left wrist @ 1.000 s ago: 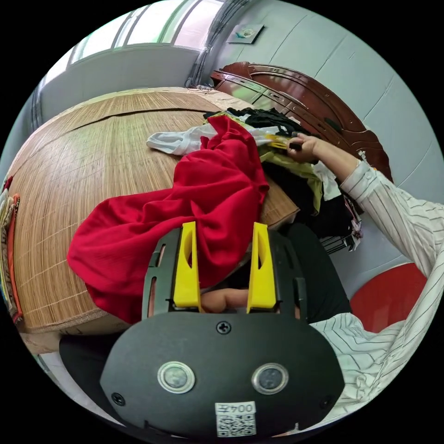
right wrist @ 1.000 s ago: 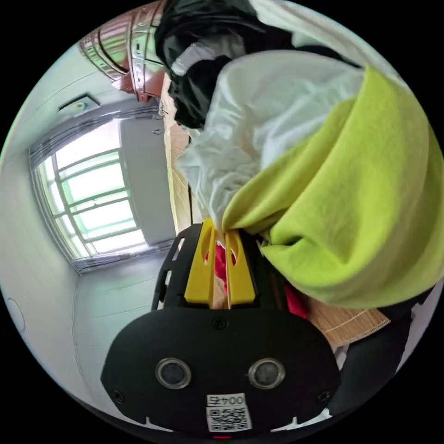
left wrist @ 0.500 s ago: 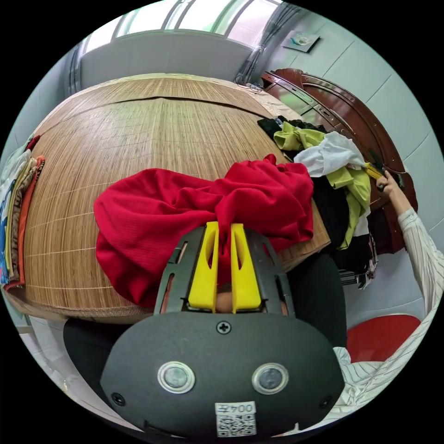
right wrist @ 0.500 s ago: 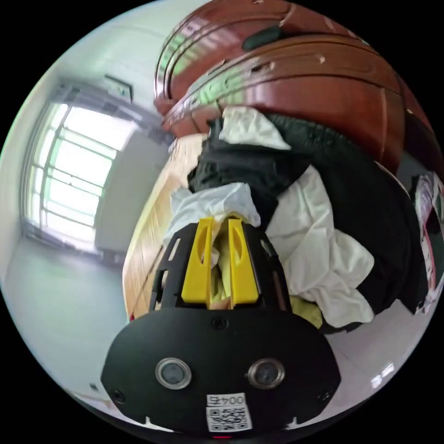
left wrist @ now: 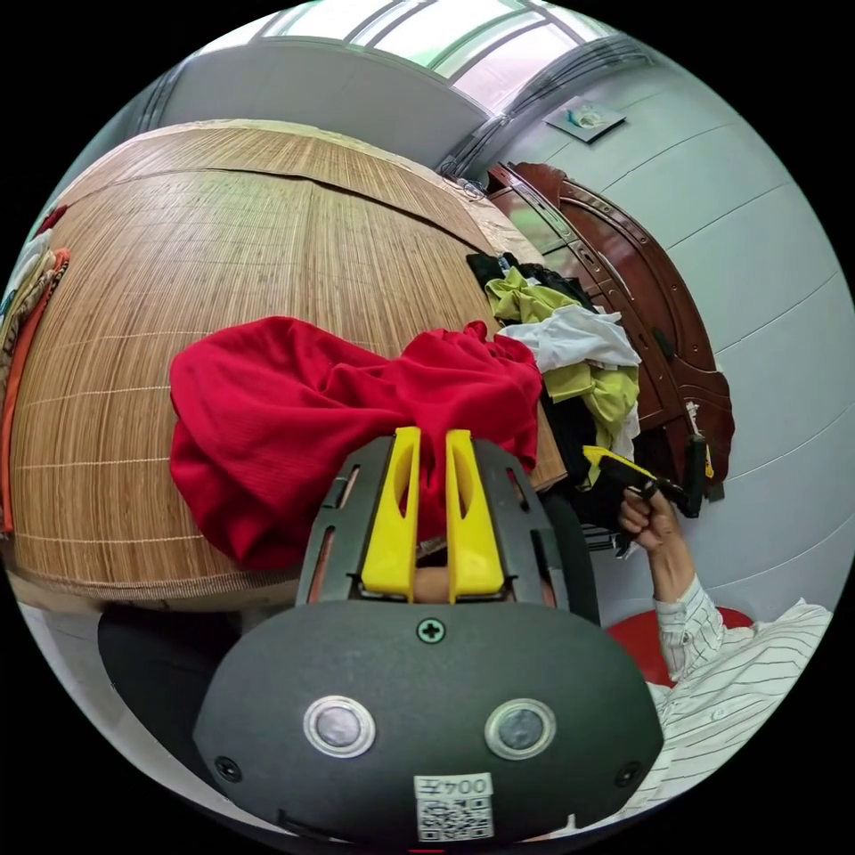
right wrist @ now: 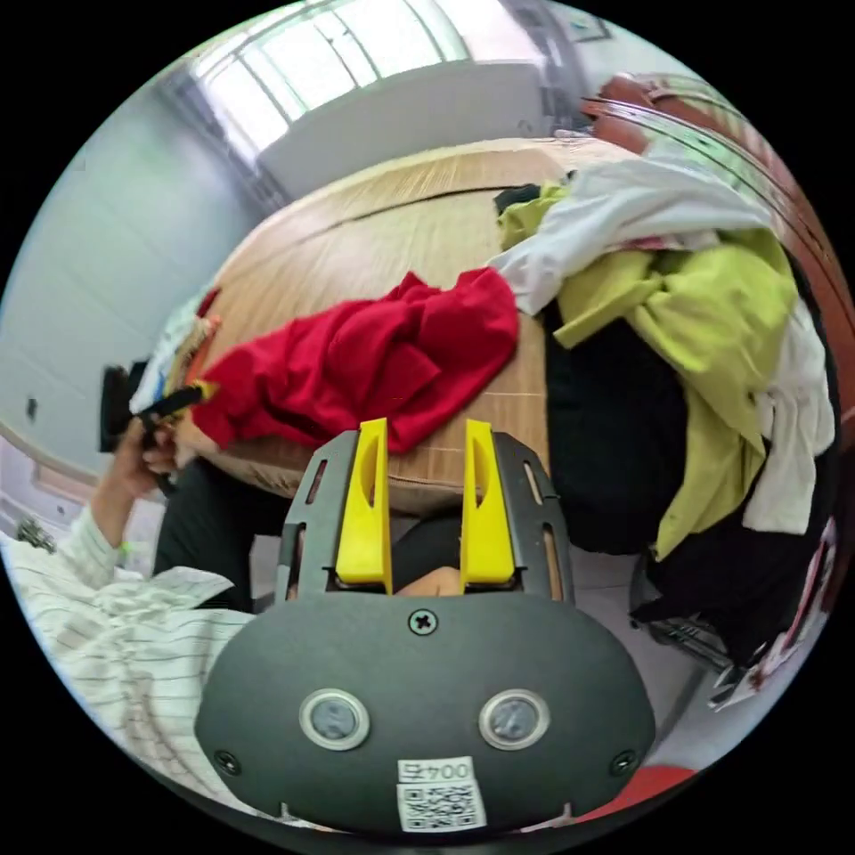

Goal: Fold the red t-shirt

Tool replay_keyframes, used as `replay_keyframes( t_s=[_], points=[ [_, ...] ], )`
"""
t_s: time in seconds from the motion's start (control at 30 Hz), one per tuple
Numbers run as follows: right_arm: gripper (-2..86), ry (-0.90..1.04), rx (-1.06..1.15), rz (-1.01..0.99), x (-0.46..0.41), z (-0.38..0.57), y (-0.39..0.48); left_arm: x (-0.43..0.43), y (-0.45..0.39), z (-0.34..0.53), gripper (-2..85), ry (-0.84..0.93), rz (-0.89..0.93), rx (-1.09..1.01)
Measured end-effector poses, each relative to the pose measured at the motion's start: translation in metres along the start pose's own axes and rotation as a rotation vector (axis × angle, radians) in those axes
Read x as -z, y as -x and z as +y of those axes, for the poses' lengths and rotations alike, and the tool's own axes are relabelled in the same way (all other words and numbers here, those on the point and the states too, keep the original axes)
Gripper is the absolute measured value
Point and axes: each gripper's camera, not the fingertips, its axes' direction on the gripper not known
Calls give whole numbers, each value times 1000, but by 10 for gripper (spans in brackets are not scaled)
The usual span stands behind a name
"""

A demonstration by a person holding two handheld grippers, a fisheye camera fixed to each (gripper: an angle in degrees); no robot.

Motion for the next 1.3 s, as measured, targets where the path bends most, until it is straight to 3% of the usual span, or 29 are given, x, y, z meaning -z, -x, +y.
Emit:
replay_keyframes(
  t_s=[0.07, 0.17, 0.27, 0.33, 0.43, 0.5, 0.6, 0.83, 1.03, 1.3],
  points=[
    [123, 50, 57, 112, -27, -9, 28, 24, 0, 7, 24, -22, 11, -1],
    [112, 132, 51, 127, -51, -21, 38, 58, 5, 18, 27, -56, 13, 3],
    [50, 248, 68, 302, -69, -20, 34, 87, 9, 31, 31, -93, 21, -2],
    [24, 219, 70, 305, -59, -17, 26, 101, 12, 38, 35, -110, 30, 0],
    [8, 85, -12, 111, -8, -15, 4, 115, 6, 50, 45, -135, 19, -47],
    [3, -43, -69, -125, 47, -18, -10, 117, -7, 57, 55, -141, 8, -111],
    [-1, -183, -20, -297, 117, -25, -7, 112, -41, 70, 79, -146, -10, -238],
    [-4, -431, 187, -386, 257, -34, 27, 132, -102, 92, 122, -226, -92, -435],
    [-4, -611, 253, -535, 349, -21, 12, 183, -92, 93, 125, -312, -30, -394],
    [2, -746, 251, -806, 429, 14, -60, 191, -81, 89, 131, -289, 7, -355]
  ],
)
